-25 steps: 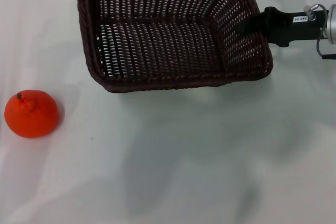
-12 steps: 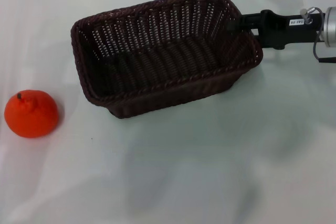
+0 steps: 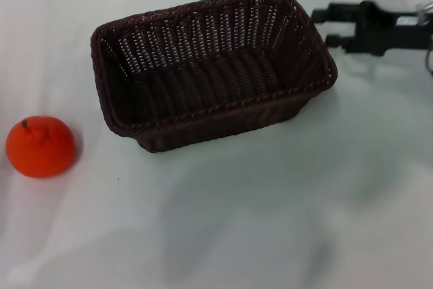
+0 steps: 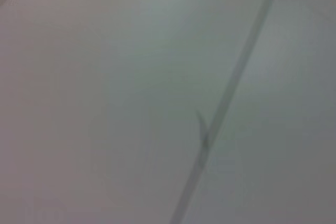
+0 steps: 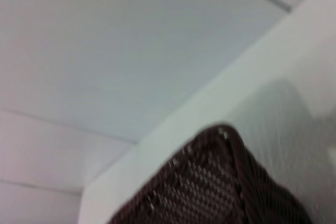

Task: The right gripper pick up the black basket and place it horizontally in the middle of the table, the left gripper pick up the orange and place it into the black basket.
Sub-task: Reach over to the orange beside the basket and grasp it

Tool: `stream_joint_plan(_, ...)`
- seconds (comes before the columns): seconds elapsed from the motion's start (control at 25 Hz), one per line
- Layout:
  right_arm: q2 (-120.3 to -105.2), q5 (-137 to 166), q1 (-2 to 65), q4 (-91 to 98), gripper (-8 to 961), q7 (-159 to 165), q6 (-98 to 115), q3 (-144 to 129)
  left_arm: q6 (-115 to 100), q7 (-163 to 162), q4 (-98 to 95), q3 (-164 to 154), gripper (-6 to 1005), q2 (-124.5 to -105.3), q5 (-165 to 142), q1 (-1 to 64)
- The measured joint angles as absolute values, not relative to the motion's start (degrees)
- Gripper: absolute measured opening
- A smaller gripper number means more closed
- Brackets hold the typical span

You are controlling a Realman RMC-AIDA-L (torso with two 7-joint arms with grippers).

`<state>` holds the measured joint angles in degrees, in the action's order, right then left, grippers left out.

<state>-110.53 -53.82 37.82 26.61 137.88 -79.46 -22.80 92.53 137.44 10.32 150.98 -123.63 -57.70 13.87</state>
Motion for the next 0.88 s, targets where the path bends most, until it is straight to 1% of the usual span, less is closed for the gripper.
stream_joint_plan(0.08,-109.71,-55.6,37.3,26.8,778,137.5,-79.4,-22.8,90.4,137.5,13.3,144.1,778,-123.36,-58.0,12.3)
stream_joint_plan(0.2,-108.97,-57.7,37.0,27.3,778,136.5,-78.8,-22.8,87.5,137.9,16.7,135.9,777,-122.49,-59.5,10.2)
stream_joint_plan(0.4,-108.71,-58.4,38.1,27.9,779,135.3,-75.9,-22.8,86.6,138.0,17.7,131.0,772,-120.70,-65.2,8.2)
stream_joint_plan(0.64,-109.14,-58.5,40.5,27.7,779,133.7,-73.2,-23.1,83.9,138.1,17.7,130.9,758,-120.44,-68.5,6.8)
stream_joint_plan(0.88,-109.61,-58.5,41.8,27.6,779,133.0,-72.5,-22.9,77.0,138.1,17.8,131.0,744,-121.37,-69.6,7.1)
